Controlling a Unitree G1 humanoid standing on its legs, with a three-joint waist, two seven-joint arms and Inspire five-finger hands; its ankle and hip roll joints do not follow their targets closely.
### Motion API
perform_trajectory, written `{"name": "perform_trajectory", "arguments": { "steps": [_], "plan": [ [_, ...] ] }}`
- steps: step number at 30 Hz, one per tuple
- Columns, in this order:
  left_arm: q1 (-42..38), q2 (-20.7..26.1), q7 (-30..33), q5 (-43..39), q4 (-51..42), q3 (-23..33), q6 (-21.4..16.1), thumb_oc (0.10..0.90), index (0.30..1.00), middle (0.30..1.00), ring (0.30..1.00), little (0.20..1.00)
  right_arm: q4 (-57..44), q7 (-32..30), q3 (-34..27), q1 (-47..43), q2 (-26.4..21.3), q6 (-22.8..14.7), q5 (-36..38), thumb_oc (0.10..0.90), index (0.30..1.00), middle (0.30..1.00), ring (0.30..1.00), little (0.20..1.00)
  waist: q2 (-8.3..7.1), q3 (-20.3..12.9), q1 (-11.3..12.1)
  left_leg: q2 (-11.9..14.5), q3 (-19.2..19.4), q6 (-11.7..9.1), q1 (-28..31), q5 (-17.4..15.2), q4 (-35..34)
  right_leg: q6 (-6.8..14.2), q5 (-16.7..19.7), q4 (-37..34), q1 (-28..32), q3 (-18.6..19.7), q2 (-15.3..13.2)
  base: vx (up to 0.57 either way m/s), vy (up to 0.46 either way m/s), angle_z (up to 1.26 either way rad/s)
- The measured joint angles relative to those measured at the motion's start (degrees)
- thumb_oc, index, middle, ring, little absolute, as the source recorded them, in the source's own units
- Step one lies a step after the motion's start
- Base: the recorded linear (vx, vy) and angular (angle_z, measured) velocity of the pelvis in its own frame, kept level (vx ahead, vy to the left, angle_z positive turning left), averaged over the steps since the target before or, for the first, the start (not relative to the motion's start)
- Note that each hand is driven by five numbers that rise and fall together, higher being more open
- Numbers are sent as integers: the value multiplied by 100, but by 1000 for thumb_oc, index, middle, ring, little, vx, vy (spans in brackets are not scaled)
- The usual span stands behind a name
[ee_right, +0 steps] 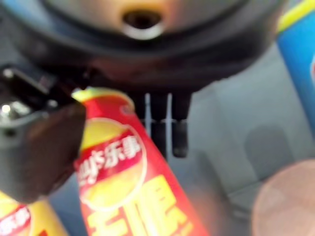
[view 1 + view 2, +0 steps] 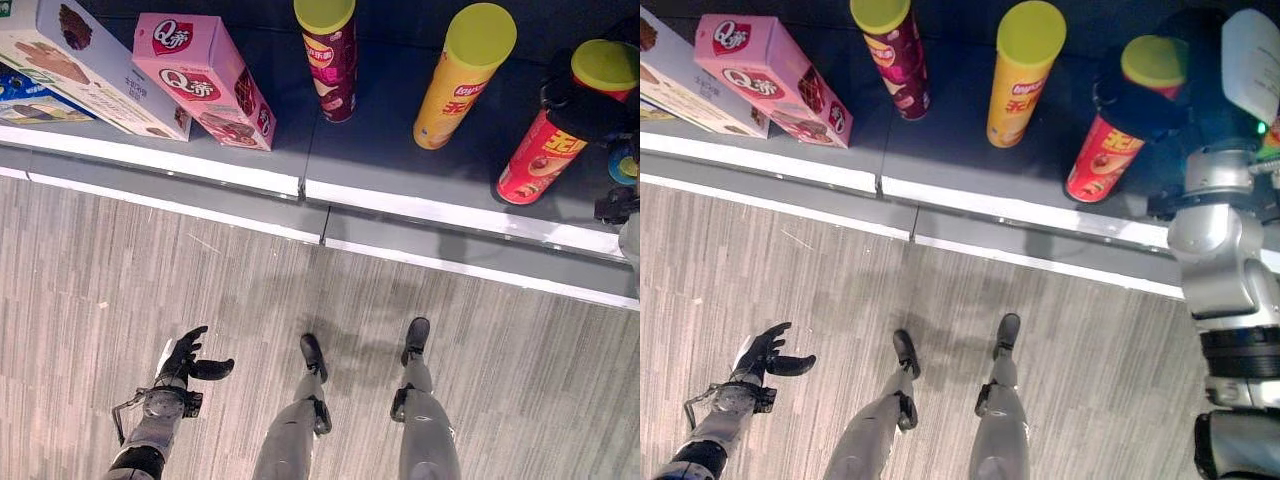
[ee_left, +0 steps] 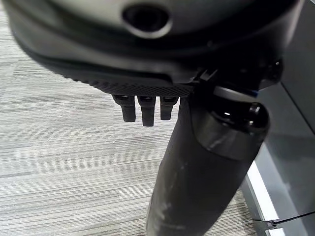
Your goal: Put the goods on the table back onto the shelves and tidy them up.
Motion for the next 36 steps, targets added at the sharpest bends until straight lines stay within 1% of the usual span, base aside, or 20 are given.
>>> {"name": "perform_trajectory", "arguments": {
  "steps": [2, 6, 11, 16, 21, 23, 25, 29, 36],
  "plan": [
    [1, 0, 0, 1, 2, 0, 0, 800, 900, 900, 900, 900, 0, -34, 0, 0, 0, 0, -104, 400, 300, 300, 300, 300, -3, 2, 6, 1, -4, 0, -1, 0, -1, 0, 0, 0, 0, 0, 0, 0, 0, 0],
    [3, 2, 0, 6, 4, -3, 0, 800, 900, 900, 900, 900, -9, -305, -19, 0, 4, 11, -396, 400, 300, 300, 300, 300, -3, 2, 10, 0, -13, 0, -4, 0, -1, 0, 0, -1, 1, -2, -1, 0, 0, 0],
    [4, 1, 73, 12, 6, -26, -1, 800, 900, 900, 900, 900, -33, -662, -220, 0, 177, 105, -607, 400, 300, 300, 300, 300, -2, 3, 19, 0, -27, 0, -11, 0, -2, 0, 0, -1, -1, -5, -3, 0, 0, 0],
    [7, -1, 127, 11, -112, -69, 0, 800, 900, 900, 900, 900, -59, -1010, -469, -1, 471, 163, -644, 400, 300, 300, 300, 300, 13, 10, 56, -4, -28, 0, -63, 0, -2, 0, -1, -1, -54, -10, -9, 0, 0, 0],
    [11, -5, 167, 9, -229, -77, -61, 800, 900, 900, 900, 900, -59, -1232, -476, -2, 634, 271, -692, 400, 300, 300, 300, 300, 58, 31, 149, -8, -38, 0, -75, 0, -2, 0, -1, -1, -66, -12, -14, 0, 0, 0],
    [14, -5, 218, 2, -217, -77, -61, 800, 900, 900, 900, 900, -61, -1346, -490, -9, 864, 271, -692, 400, 300, 300, 300, 300, 69, 36, 166, -9, -46, 0, -90, 1, -2, 0, -1, -2, -68, -25, -18, 30, -14, 4],
    [15, -5, 218, 1, -214, -79, -61, 800, 900, 900, 900, 900, -60, -1377, -494, -9, 975, 271, -692, 400, 300, 300, 300, 300, 75, 39, 166, -18, -62, 0, -107, 1, -2, 1, -1, -2, -72, -35, -28, 20, -3, 6],
    [14, -5, 219, -5, -214, -188, -64, 800, 900, 900, 900, 900, -61, -1479, -498, -10, 989, 273, -693, 400, 300, 300, 300, 300, 161, 79, 169, -29, -160, 1, -156, 2, -1, 1, -1, -2, -74, -69, -43, 29, -3, 8],
    [14, -9, 219, -5, -219, -243, -68, 800, 900, 900, 900, 900, -60, -1569, -498, -32, 989, 288, -718, 400, 300, 300, 300, 300, 167, 82, 198, -28, -168, 1, -186, 2, 0, 1, -1, -2, -100, -65, -45, 4, -1, 1]
  ]
}}
